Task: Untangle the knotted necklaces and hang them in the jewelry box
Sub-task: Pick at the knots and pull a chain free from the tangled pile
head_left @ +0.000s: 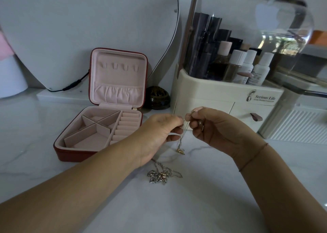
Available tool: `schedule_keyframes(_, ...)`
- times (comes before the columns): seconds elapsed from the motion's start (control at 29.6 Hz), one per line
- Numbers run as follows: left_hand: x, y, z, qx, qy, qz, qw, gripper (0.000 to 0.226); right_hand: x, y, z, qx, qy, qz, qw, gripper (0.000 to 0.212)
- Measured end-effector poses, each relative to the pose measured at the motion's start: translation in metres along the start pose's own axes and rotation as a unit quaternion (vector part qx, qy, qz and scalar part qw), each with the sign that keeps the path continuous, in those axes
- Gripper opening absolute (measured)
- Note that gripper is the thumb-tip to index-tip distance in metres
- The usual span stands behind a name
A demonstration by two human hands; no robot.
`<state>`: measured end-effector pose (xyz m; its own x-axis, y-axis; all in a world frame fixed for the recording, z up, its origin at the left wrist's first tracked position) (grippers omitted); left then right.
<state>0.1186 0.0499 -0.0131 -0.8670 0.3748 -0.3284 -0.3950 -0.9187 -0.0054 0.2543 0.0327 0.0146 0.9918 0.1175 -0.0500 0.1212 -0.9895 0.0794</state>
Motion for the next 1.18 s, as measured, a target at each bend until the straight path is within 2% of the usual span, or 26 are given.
schedule_keyframes(0.17, -0.001, 0.000, 0.002, 0.007, 0.025, 0.000, 1.000, 0.019, -0.006, 0.002, -0.003, 0.005, -0.035, -0.046, 0.998, 0.017)
schedule_keyframes(0.27, -0.002, 0.000, 0.004, 0.011, 0.069, 0.001, 0.998, 0.018, -0.008, 0.003, -0.002, 0.000, -0.017, -0.085, 0.996, 0.016)
schedule_keyframes(0.37, -0.001, -0.001, 0.007, 0.021, 0.142, 0.004, 0.990, 0.024, -0.003, 0.001, 0.001, -0.005, 0.097, -0.049, 0.994, 0.025)
schedule_keyframes(0.47, -0.003, 0.000, 0.009, 0.023, 0.167, -0.011, 0.986, 0.026, 0.000, 0.000, 0.001, -0.003, 0.144, -0.012, 0.989, 0.024)
schedule_keyframes(0.61, 0.001, 0.002, 0.013, -0.009, 0.119, -0.018, 0.993, 0.029, 0.008, 0.001, -0.001, 0.010, 0.142, 0.040, 0.989, 0.023)
schedule_keyframes(0.68, 0.004, 0.001, 0.016, -0.018, 0.130, -0.005, 0.991, 0.026, 0.012, 0.001, -0.004, 0.024, 0.135, 0.056, 0.989, 0.027)
schedule_keyframes(0.74, 0.007, 0.000, 0.017, -0.020, 0.148, 0.013, 0.989, 0.022, 0.012, 0.002, -0.006, 0.031, 0.117, 0.054, 0.991, 0.030)
schedule_keyframes(1.01, 0.011, 0.000, 0.017, -0.004, 0.198, 0.030, 0.980, 0.016, 0.010, 0.004, -0.008, 0.012, 0.019, 0.038, 0.999, 0.022)
schedule_keyframes(1.18, 0.012, -0.001, 0.018, -0.023, 0.183, 0.015, 0.983, 0.015, 0.012, 0.004, -0.008, 0.010, 0.077, 0.050, 0.996, 0.016)
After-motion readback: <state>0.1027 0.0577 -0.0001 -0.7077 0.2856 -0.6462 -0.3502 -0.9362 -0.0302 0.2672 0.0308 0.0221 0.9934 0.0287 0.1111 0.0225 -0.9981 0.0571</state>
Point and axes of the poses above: each hand's wrist, its own y-axis away from the middle knuckle, its own x-axis out of the back of the hand, z = x × y, the point moved 4 cm from there along -y, towards the middle knuckle, and after that the axes turned 10 degrees about y, right-handed, at the moved point
